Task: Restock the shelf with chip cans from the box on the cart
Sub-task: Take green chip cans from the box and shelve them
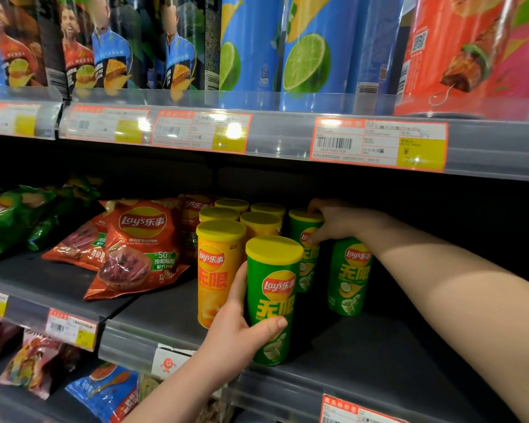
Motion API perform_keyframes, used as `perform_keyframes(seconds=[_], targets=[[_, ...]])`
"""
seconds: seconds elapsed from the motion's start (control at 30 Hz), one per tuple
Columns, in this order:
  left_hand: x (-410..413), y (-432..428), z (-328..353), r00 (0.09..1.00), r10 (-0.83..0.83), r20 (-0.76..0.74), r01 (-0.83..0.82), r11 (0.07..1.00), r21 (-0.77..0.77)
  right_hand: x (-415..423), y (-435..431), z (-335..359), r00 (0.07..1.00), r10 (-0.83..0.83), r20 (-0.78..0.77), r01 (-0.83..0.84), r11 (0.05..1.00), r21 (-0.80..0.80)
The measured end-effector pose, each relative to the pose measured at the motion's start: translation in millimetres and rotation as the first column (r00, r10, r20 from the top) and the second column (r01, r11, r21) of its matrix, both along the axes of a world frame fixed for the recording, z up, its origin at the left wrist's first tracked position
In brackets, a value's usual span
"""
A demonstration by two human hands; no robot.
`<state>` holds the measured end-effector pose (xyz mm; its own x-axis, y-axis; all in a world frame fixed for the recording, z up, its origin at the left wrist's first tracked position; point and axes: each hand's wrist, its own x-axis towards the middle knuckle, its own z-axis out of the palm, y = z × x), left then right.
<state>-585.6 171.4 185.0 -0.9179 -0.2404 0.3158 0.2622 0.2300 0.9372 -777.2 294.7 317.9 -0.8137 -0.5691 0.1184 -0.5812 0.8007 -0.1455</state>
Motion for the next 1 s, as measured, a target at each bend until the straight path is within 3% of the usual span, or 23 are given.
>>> perform_keyframes(seconds=[0.1,0.2,0.53,0.73,0.8,0.87,0.93,1.0], targets=[[-1,-2,-1,1.0,0.016,-0.005,-0.016,0.999,-0.03,1,23,9,0.984,-0.059,0.166,0.056,0.998,0.022],[-1,-2,-3,1.0,0.024,-0.003,-0.024,0.999,-0.043,-3,47,11,0.975,-0.152,0.16,0.124,0.977,0.174],[-1,0,-1,0.999,0.033,0.013,-0.032,0.999,-0.029,-20,55,-20,0.985,-0.106,0.136,0.13,0.974,-0.187],[0,0,0,0.998,0.048,0.043,-0.047,0.999,-0.019,-17,55,-31,0.989,-0.145,-0.022,0.135,0.963,-0.235],[0,0,1,0.997,0.062,0.048,-0.061,0.997,-0.037,-6,57,-34,0.974,-0.129,-0.186,0.065,0.945,-0.32],[-2,1,4,0.997,0.052,0.061,-0.049,0.997,-0.056,14,57,-37,0.965,-0.059,-0.254,-0.061,0.895,-0.441],[-5,3,5,0.998,0.02,0.058,-0.018,0.999,-0.042,38,58,-43,0.985,0.11,-0.135,-0.157,0.899,-0.409],[-11,6,5,0.997,0.008,0.073,-0.004,0.999,-0.048,59,55,-56,0.955,0.277,0.106,-0.236,0.926,-0.294]])
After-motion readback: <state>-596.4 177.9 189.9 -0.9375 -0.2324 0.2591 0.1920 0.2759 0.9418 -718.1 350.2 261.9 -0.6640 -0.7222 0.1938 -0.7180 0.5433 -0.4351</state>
